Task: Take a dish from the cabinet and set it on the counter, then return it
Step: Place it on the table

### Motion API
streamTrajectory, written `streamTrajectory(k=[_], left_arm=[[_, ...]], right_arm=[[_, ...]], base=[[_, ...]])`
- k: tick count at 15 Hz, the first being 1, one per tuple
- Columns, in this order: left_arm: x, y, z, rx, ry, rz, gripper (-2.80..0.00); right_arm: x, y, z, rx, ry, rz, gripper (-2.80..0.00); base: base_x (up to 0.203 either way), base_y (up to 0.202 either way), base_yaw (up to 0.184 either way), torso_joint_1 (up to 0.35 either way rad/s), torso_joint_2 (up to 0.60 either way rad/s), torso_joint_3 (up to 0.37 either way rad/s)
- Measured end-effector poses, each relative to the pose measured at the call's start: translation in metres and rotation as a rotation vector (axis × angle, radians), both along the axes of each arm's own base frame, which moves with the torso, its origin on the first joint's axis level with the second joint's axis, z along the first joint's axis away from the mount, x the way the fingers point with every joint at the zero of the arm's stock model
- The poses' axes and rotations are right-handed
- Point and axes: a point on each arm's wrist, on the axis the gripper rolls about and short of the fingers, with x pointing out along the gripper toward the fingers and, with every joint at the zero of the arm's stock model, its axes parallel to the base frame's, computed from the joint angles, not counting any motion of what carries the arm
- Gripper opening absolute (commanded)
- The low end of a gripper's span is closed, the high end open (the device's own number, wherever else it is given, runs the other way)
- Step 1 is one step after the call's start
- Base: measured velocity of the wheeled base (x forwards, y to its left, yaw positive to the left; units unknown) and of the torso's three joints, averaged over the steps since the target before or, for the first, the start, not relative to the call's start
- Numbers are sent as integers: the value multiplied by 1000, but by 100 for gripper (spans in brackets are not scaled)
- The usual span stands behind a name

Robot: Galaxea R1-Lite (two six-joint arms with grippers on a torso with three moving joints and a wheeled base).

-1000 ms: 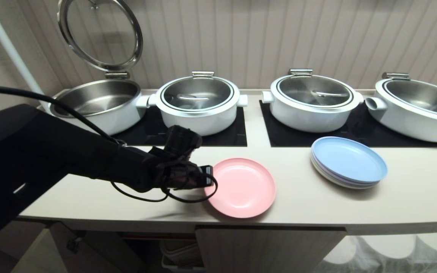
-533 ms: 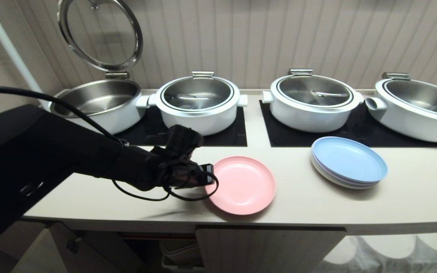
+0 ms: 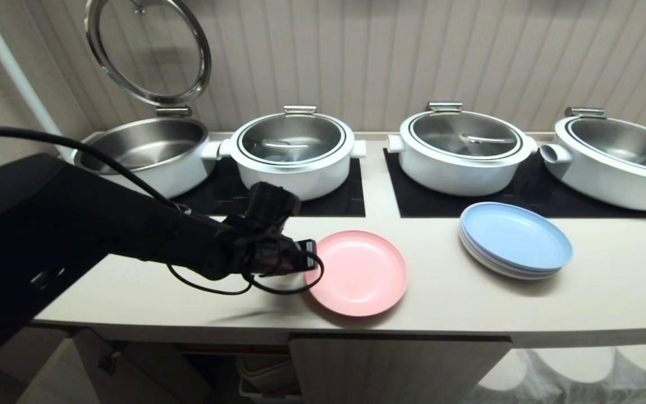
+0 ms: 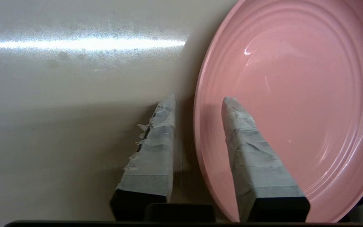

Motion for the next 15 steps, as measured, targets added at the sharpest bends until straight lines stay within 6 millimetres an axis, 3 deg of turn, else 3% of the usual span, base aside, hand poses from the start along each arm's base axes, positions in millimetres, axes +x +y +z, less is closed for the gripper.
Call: streamTrajectory(k=[10, 15], left_arm=[[3, 1, 4, 19, -30, 37, 0], [-2, 4, 20, 14, -71, 54, 0]], right_arm=[[0, 0, 0, 0, 0, 1, -280], [0, 0, 0, 0, 0, 0, -280]], base=[[0, 0, 0, 0, 0, 0], [0, 0, 0, 0, 0, 0]])
